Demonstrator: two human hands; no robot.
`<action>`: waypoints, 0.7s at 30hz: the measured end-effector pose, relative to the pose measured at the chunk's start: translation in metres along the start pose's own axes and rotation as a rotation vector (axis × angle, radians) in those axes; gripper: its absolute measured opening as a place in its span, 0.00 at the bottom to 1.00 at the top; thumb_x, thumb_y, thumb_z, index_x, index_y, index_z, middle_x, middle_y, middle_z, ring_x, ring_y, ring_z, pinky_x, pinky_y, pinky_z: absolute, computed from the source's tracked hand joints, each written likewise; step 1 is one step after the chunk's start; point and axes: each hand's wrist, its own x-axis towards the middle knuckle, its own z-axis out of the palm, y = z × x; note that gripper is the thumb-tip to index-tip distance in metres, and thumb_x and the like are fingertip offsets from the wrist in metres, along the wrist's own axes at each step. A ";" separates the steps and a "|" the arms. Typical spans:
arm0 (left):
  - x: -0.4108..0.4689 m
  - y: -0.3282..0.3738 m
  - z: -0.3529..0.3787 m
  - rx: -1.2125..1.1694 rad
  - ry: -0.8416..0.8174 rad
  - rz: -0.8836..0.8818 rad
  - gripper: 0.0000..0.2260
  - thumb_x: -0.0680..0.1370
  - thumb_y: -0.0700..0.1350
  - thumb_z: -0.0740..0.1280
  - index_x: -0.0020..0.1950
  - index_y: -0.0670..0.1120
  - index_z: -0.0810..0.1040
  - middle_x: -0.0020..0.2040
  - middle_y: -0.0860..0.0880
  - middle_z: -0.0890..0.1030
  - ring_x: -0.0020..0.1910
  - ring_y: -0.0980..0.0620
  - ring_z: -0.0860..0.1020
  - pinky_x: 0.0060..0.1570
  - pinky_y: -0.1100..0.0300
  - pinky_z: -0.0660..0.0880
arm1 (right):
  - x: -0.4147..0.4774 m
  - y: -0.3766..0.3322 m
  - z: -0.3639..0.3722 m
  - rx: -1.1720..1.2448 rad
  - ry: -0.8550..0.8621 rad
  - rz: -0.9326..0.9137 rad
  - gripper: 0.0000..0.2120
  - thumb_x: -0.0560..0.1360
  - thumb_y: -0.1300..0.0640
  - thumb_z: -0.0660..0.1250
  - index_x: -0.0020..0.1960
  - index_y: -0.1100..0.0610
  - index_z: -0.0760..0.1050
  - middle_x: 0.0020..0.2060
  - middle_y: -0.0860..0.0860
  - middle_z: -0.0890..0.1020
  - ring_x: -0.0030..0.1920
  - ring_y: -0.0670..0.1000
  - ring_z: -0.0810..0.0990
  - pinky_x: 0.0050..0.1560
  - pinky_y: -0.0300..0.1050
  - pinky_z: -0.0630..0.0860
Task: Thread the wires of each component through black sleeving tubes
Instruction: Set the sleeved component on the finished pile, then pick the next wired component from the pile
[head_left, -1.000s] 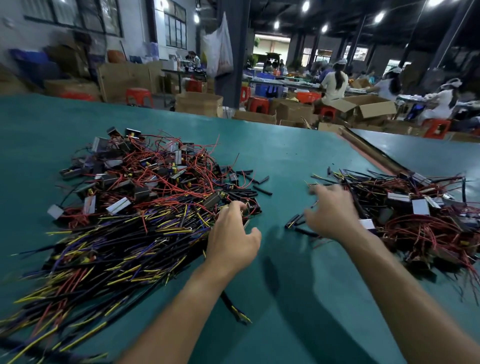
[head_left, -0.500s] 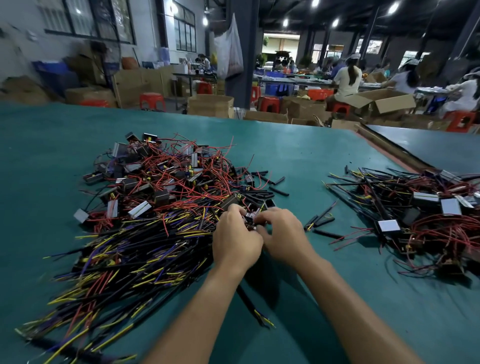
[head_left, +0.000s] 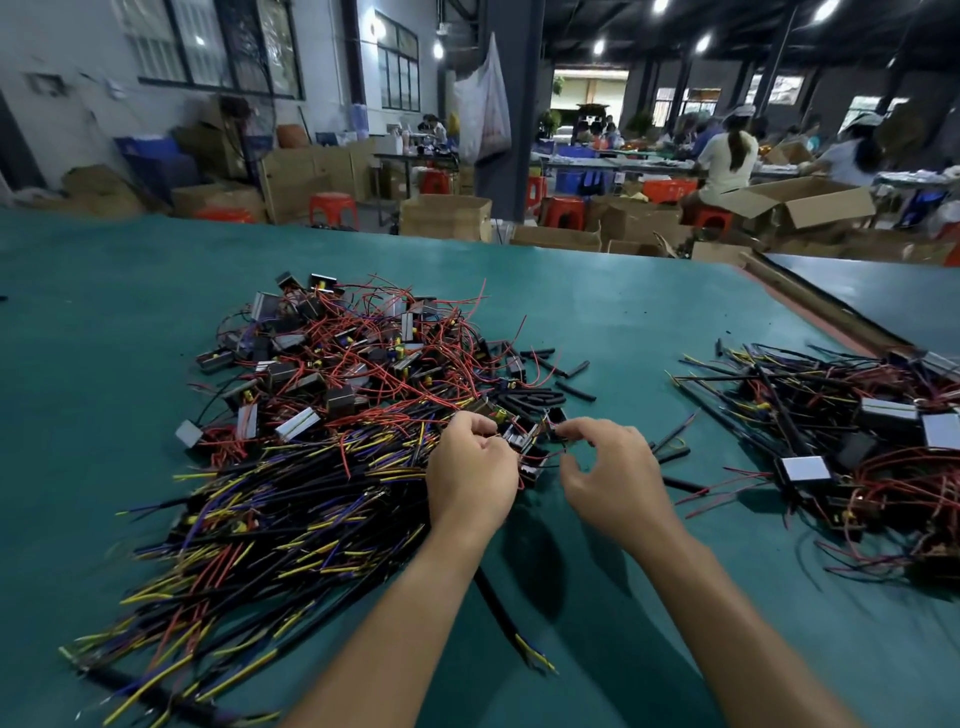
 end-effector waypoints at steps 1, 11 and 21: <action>0.000 0.000 0.000 -0.003 0.003 -0.001 0.10 0.71 0.39 0.58 0.46 0.52 0.73 0.39 0.51 0.83 0.42 0.46 0.81 0.45 0.46 0.80 | 0.000 0.000 0.001 -0.012 -0.010 -0.010 0.14 0.74 0.58 0.67 0.58 0.51 0.79 0.54 0.47 0.81 0.57 0.53 0.74 0.57 0.42 0.68; -0.006 0.000 0.001 0.031 -0.059 0.003 0.06 0.69 0.48 0.61 0.45 0.55 0.68 0.37 0.52 0.83 0.40 0.43 0.82 0.45 0.39 0.79 | 0.001 0.001 -0.008 -0.026 -0.131 0.072 0.09 0.74 0.59 0.68 0.53 0.49 0.78 0.41 0.43 0.80 0.47 0.49 0.78 0.50 0.43 0.71; -0.007 0.003 -0.002 -0.052 -0.049 -0.028 0.06 0.71 0.49 0.56 0.45 0.52 0.71 0.40 0.51 0.83 0.42 0.41 0.82 0.47 0.38 0.79 | 0.007 -0.010 -0.028 0.637 0.372 -0.069 0.11 0.72 0.69 0.72 0.42 0.53 0.82 0.36 0.43 0.84 0.38 0.42 0.83 0.46 0.35 0.77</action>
